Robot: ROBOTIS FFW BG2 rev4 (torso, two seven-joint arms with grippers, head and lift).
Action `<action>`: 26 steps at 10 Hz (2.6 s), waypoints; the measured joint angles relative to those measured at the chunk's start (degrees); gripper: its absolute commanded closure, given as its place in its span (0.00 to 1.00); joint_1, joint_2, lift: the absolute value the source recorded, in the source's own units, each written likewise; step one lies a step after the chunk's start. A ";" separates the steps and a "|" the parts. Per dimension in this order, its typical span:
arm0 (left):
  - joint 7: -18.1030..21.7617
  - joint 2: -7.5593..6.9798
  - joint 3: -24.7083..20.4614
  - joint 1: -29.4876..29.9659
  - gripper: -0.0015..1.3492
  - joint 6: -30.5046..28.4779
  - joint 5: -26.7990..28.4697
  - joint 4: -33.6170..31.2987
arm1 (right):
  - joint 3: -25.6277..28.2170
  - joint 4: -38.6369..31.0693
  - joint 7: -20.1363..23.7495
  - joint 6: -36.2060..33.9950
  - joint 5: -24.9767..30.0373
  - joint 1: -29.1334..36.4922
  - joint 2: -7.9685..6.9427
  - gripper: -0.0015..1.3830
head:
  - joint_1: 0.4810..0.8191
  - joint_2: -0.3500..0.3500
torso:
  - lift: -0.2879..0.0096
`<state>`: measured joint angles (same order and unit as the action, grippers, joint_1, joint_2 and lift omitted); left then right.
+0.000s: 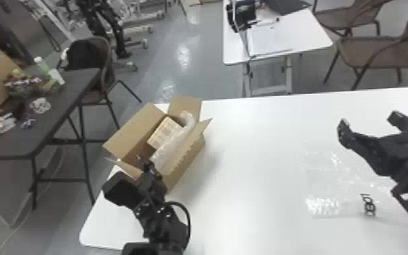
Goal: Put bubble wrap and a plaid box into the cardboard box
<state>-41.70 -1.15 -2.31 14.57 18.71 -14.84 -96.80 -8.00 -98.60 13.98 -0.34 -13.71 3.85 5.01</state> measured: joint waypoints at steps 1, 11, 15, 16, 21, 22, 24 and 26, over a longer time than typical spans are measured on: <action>-0.34 0.11 -0.01 -0.05 0.19 0.46 0.61 -0.02 | 0.00 -0.01 0.00 -0.01 0.00 0.02 0.00 0.09 | 0.63 0.95 | 0.60; 1.83 1.15 -5.34 9.03 0.21 4.04 22.77 -10.30 | 0.91 -1.51 -0.41 -0.28 1.54 2.26 0.09 0.09 | 0.63 0.99 | 0.60; 18.03 -1.28 3.24 12.91 0.33 4.08 15.65 -13.00 | 5.17 -6.73 -1.10 -0.37 7.23 10.62 0.08 0.09 | 0.63 0.75 | 0.60; 21.93 -1.70 3.76 13.82 0.32 2.93 14.15 -13.01 | 5.69 -7.76 -1.24 -0.37 7.73 12.94 0.08 0.09 | 0.63 0.71 | 0.60; 25.45 -1.62 5.92 21.04 0.31 1.28 14.37 -12.81 | 5.51 -11.38 -1.36 0.12 8.19 23.60 0.00 0.09 | 0.63 0.67 | 0.60; 25.43 -1.04 5.36 22.38 0.32 2.49 14.82 -12.81 | 5.88 -12.71 -2.01 -0.37 8.38 25.96 0.00 0.09 | 0.63 0.68 | 0.60; 25.21 0.01 4.32 24.53 0.31 3.68 15.99 -12.78 | 6.67 -14.33 -3.51 -0.65 8.86 28.88 -0.01 0.09 | 0.63 0.68 | 0.60; 25.18 0.92 3.95 24.64 0.31 3.92 16.79 -12.36 | 6.64 -13.89 -3.52 0.17 9.02 29.18 -0.58 0.09 | 0.63 0.68 | 0.60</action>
<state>-16.53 -0.23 1.64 39.21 22.63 1.94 -109.17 -1.36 -112.49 10.46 -0.17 -4.69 33.03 4.43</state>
